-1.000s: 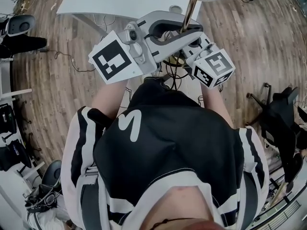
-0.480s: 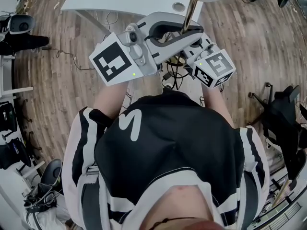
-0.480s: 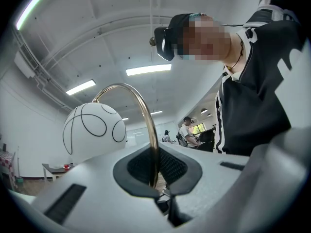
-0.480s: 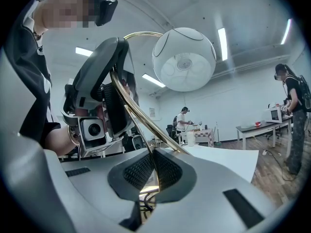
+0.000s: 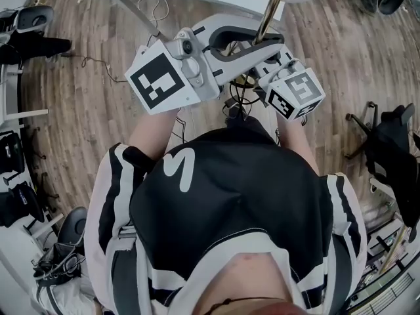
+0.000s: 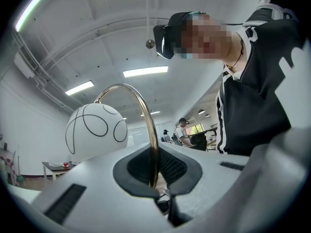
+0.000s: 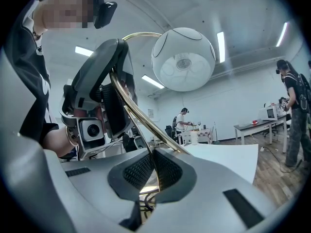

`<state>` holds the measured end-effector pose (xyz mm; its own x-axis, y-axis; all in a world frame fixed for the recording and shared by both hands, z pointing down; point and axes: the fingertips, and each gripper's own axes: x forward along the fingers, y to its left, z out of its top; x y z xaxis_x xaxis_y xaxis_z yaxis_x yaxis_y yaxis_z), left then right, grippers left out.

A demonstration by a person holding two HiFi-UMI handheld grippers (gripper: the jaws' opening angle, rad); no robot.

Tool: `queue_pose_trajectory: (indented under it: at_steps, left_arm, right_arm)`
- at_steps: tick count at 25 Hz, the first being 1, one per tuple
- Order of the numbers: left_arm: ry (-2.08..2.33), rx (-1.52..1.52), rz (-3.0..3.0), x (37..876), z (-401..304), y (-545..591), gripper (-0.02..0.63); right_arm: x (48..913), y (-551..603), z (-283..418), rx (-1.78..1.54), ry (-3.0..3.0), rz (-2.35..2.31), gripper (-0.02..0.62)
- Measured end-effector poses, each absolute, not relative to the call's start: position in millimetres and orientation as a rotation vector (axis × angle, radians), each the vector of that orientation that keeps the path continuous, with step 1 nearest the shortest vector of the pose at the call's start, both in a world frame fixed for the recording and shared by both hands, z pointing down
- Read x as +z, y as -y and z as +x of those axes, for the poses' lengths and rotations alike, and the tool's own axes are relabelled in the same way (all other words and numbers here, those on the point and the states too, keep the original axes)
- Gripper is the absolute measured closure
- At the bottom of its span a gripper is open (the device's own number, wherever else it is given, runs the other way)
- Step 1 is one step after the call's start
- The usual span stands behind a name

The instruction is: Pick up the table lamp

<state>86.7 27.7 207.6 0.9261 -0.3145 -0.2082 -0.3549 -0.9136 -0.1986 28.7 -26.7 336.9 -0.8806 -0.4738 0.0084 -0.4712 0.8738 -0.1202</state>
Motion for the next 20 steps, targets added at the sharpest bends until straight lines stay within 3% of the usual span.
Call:
queue_pose_trajectory:
  at_steps: [20]
  left_arm:
    - [-0.431,0.260,-2.852,209.1,48.5,-180.6,0.601]
  right_arm:
    - [335.7,-119.8,-6.4,-0.158,-2.976,-0.843,0.580]
